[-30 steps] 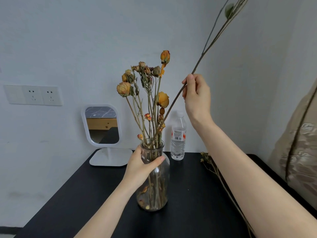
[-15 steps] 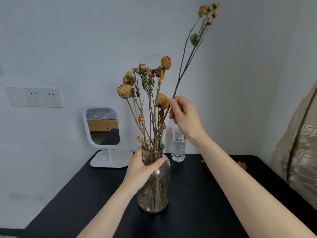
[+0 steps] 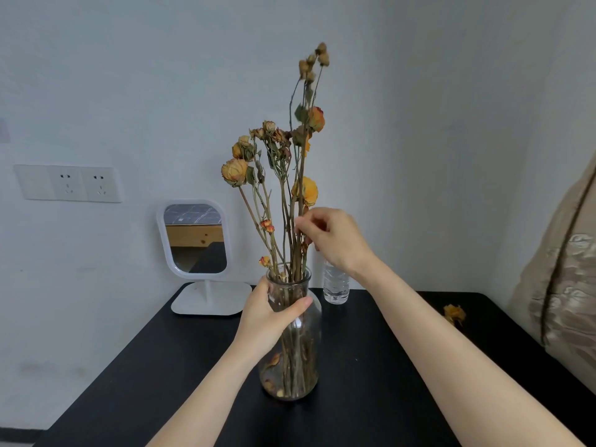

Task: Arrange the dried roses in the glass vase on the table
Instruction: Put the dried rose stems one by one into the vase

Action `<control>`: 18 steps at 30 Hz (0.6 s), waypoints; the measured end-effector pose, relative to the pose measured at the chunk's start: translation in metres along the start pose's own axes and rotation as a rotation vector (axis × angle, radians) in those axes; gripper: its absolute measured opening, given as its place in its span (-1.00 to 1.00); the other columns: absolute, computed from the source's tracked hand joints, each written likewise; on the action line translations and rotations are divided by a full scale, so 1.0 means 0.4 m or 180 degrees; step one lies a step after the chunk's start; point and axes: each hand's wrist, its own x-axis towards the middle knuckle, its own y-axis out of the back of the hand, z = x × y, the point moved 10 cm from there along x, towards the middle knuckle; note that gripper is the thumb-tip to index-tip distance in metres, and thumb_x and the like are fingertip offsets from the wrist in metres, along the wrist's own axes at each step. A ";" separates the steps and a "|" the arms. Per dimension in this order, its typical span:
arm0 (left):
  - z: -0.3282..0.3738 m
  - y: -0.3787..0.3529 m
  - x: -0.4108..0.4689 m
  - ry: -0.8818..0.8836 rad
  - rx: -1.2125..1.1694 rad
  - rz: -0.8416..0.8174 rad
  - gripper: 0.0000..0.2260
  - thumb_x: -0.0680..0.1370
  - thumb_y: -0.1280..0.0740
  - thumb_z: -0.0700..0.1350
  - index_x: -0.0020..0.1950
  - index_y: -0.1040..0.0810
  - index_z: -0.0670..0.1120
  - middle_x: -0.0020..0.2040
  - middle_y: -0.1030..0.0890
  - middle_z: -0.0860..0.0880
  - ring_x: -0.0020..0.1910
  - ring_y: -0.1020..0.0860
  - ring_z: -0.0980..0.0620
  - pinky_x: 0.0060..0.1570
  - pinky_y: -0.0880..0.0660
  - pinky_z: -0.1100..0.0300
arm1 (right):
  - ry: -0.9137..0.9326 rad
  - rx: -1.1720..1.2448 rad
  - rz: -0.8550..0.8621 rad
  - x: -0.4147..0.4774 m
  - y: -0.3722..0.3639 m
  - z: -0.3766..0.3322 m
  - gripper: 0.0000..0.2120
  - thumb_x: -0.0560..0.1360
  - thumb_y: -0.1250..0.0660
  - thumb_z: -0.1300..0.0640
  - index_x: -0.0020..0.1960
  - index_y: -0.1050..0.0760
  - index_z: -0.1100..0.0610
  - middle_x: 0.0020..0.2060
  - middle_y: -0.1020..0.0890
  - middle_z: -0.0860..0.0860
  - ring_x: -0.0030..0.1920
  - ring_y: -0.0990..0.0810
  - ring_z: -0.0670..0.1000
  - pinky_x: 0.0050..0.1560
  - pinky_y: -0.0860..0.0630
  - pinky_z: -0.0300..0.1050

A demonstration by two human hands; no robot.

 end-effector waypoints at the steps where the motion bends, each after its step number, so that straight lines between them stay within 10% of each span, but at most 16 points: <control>1: 0.000 -0.001 0.000 -0.0011 -0.0007 -0.0018 -0.46 0.34 -0.48 0.07 0.27 -0.38 0.10 0.16 -0.55 0.13 0.16 -0.48 0.15 0.10 -0.41 0.26 | -0.0062 -0.0032 -0.0089 -0.004 -0.011 0.012 -0.74 0.55 -0.26 0.05 -0.16 -0.58 0.21 -0.39 -0.51 0.01 -0.39 -0.40 -0.08 -0.31 -0.38 -0.26; 8: 0.003 -0.001 0.000 -0.0055 -0.0089 0.0004 -0.64 0.33 -0.49 0.08 -0.01 -0.40 0.29 -0.02 -0.55 0.30 0.00 -0.51 0.31 -0.15 -0.37 0.44 | -0.0308 0.0043 -0.0312 -0.030 -0.048 0.062 -0.81 0.46 -0.39 0.04 -0.24 -0.63 0.13 -0.29 -0.65 0.07 -0.27 -0.57 -0.07 -0.22 -0.51 -0.27; 18: 0.003 0.000 0.001 -0.0041 -0.0029 0.0049 -0.51 0.35 -0.48 0.06 0.20 -0.35 0.15 0.14 -0.54 0.15 0.16 -0.49 0.14 0.17 -0.44 0.17 | -0.0233 0.0105 -0.0027 -0.008 -0.020 0.027 -0.82 0.44 -0.41 0.05 -0.31 -0.53 0.07 -0.45 -0.50 -0.09 -0.42 -0.42 -0.16 -0.39 -0.38 -0.41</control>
